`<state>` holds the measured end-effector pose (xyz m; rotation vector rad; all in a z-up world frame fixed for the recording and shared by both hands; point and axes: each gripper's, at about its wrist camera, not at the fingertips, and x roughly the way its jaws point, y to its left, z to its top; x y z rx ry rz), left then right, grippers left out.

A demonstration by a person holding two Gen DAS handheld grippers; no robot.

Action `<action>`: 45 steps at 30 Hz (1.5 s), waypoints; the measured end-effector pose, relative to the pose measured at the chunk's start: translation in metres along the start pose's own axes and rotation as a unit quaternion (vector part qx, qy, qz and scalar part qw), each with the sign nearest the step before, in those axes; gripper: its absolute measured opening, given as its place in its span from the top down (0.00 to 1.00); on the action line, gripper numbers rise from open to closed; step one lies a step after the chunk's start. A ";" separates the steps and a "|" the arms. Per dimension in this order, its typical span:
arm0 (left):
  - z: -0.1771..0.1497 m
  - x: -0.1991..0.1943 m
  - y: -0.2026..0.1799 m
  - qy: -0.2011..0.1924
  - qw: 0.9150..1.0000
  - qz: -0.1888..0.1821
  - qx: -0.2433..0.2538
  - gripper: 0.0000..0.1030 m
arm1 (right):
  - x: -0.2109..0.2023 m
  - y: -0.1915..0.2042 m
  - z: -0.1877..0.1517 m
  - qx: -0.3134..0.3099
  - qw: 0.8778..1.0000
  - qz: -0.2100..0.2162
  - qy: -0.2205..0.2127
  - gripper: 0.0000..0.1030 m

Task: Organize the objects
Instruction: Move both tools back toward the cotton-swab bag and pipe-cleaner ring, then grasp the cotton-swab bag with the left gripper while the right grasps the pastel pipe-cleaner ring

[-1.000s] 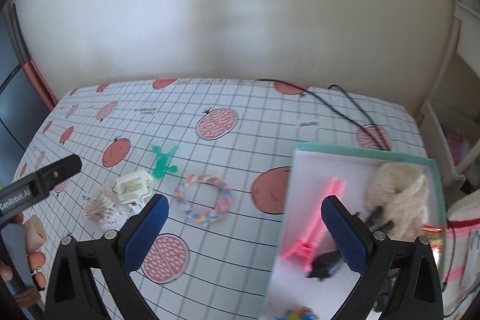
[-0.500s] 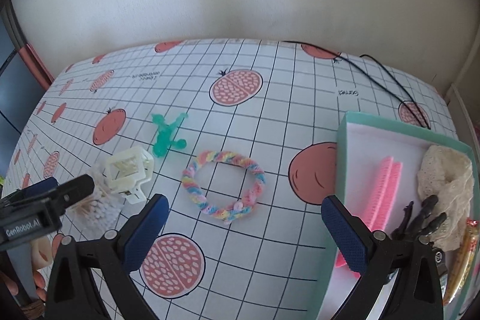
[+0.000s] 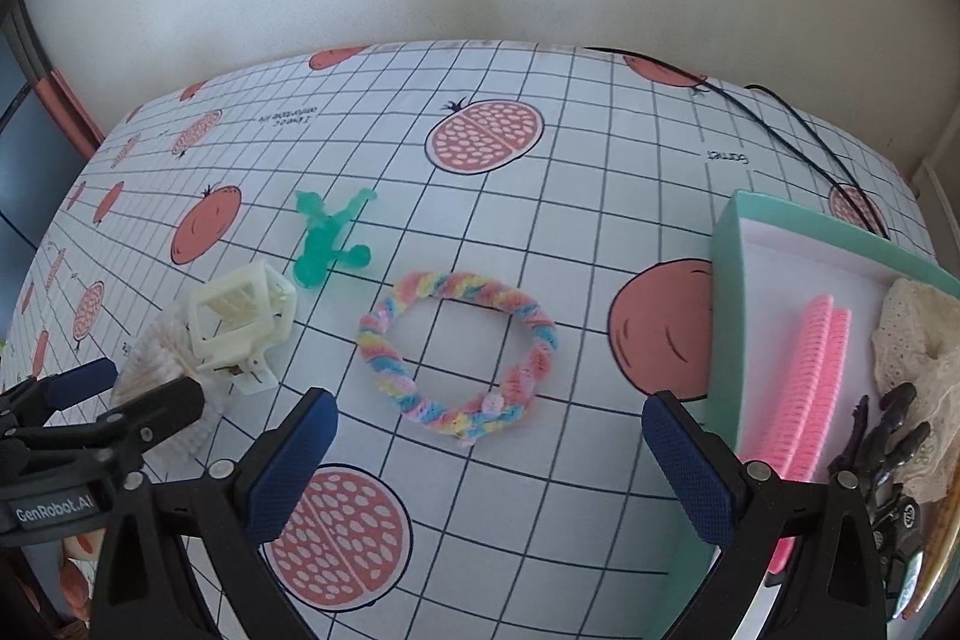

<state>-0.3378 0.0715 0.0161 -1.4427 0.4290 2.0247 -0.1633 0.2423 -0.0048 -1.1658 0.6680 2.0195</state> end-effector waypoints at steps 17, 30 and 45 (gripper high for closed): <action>-0.005 0.017 0.001 0.013 1.000 0.016 -0.003 0.01 | 0.010 0.004 0.004 -0.009 1.000 -0.020 -0.003 0.07; -0.002 0.011 0.001 -0.003 1.000 0.012 -0.002 0.18 | 0.007 0.003 0.006 -0.019 0.999 -0.039 -0.018 0.48; 0.004 0.007 0.010 -0.021 1.000 0.012 -0.020 0.28 | -0.006 -0.010 0.007 0.000 1.000 -0.021 -0.023 0.66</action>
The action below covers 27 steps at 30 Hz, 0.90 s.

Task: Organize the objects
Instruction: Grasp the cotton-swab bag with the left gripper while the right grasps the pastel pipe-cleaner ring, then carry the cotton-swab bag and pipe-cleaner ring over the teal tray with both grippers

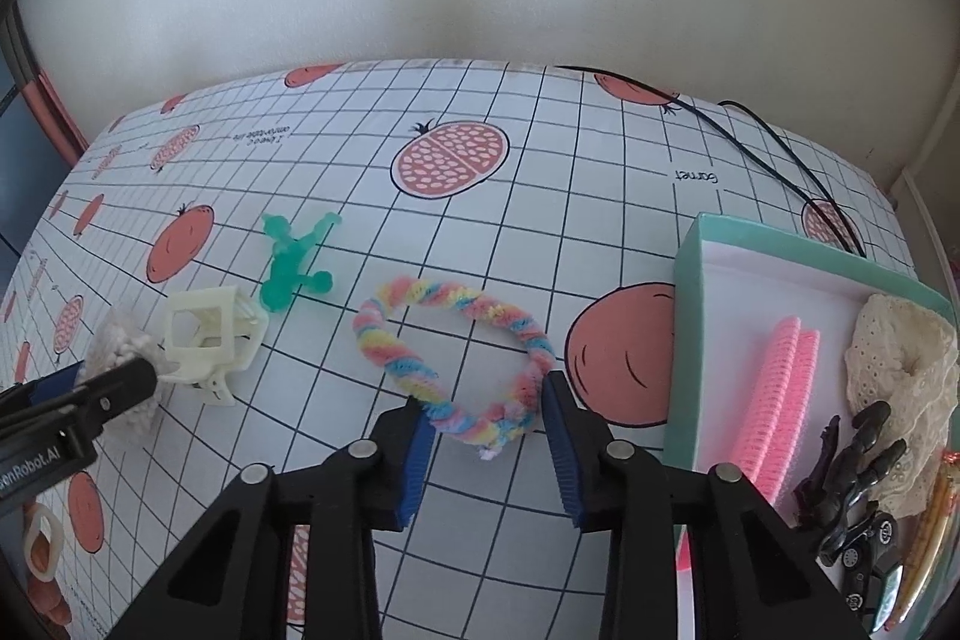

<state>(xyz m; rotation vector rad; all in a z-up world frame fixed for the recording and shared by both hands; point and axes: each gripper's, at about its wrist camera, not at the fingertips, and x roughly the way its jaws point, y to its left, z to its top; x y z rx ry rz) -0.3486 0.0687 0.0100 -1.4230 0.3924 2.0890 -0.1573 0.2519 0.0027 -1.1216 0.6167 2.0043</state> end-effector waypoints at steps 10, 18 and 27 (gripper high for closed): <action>0.004 -0.032 -0.006 -0.032 0.999 -0.018 -0.011 0.29 | -0.018 -0.006 0.005 0.001 1.000 0.007 -0.016 0.84; 0.007 -0.045 -0.011 -0.046 0.998 -0.032 -0.015 0.29 | -0.023 -0.009 0.006 0.001 1.000 0.015 -0.018 0.92; 0.008 -0.053 -0.020 -0.056 0.997 -0.042 -0.015 0.29 | -0.045 -0.012 0.008 -0.004 0.999 0.017 -0.043 0.92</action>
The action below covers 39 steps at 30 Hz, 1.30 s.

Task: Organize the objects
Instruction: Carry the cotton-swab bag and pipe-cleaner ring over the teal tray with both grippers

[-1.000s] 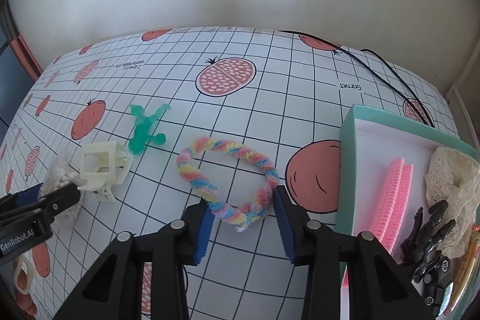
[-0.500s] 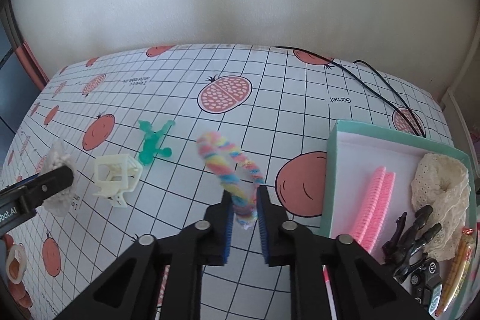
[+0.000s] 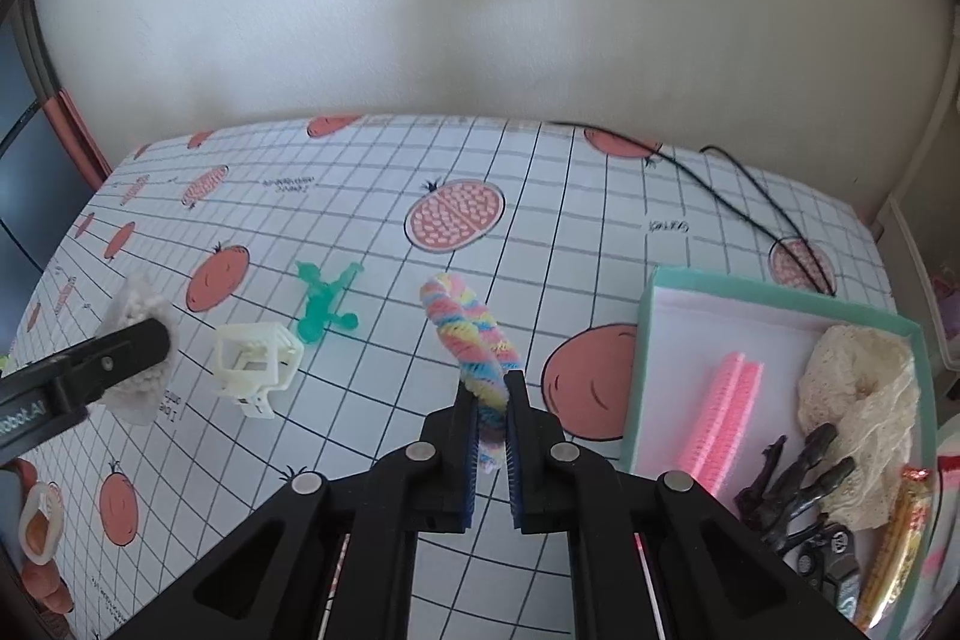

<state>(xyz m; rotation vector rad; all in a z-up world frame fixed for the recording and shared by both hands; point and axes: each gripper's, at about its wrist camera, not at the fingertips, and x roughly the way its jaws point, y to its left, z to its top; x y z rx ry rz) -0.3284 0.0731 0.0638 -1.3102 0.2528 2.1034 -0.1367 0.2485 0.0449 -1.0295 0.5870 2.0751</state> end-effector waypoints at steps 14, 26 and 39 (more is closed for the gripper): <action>-0.008 -0.013 -0.067 -0.013 0.998 -0.044 0.034 0.29 | -0.041 -0.064 -0.009 0.027 0.999 -0.032 -0.033 0.92; -0.045 -0.022 -0.169 -0.001 0.988 -0.100 0.114 0.28 | -0.065 -0.140 -0.033 0.066 0.995 -0.066 -0.032 0.92; -0.084 -0.019 -0.238 0.020 0.976 -0.123 0.180 0.28 | -0.082 -0.177 -0.049 0.091 0.992 -0.077 -0.034 0.92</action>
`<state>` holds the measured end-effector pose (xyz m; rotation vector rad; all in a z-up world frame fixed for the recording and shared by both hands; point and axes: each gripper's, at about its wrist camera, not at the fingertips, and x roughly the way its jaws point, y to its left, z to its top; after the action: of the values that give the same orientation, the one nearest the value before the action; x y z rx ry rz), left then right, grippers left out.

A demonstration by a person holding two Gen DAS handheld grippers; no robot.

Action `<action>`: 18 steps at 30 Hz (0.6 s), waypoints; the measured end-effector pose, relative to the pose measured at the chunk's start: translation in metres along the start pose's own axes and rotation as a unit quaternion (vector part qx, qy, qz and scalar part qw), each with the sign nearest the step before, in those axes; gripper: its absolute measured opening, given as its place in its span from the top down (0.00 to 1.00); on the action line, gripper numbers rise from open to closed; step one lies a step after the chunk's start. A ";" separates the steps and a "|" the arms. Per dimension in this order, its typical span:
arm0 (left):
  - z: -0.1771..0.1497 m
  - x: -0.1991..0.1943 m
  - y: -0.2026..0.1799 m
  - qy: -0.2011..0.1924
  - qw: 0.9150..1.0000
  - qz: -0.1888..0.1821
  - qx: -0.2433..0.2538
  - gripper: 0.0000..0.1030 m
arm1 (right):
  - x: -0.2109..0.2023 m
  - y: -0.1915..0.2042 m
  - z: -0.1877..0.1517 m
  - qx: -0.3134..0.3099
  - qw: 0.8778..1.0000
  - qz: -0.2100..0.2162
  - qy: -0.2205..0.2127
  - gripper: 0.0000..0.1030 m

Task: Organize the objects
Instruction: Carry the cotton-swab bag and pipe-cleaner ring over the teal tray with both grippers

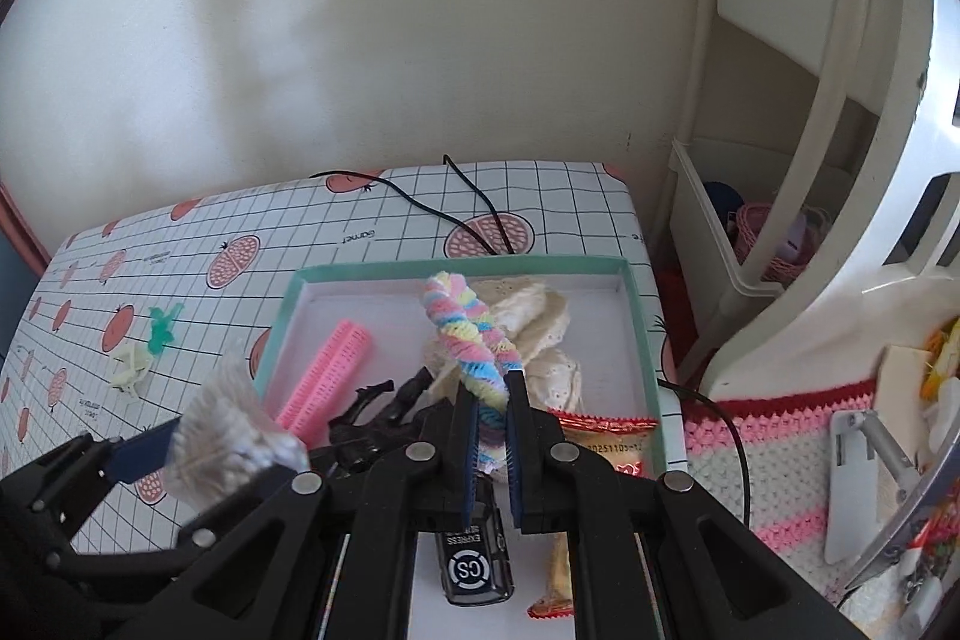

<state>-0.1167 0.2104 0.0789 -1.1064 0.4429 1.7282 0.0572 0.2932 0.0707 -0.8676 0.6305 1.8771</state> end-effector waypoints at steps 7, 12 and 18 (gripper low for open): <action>-0.009 0.012 -0.017 0.013 1.000 0.003 0.021 0.28 | 0.009 -0.001 -0.004 0.001 1.000 -0.003 0.018 0.92; -0.015 0.018 -0.020 0.025 0.999 0.006 0.029 0.28 | 0.016 0.000 -0.008 -0.001 0.999 -0.002 0.032 0.92; -0.019 0.024 -0.024 0.037 0.999 0.008 0.035 0.28 | 0.022 0.001 -0.010 0.000 0.999 0.003 0.042 0.91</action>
<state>-0.0889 0.2200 0.0533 -1.1216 0.5554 1.6767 0.0529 0.2973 0.0475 -0.9504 0.6858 1.8537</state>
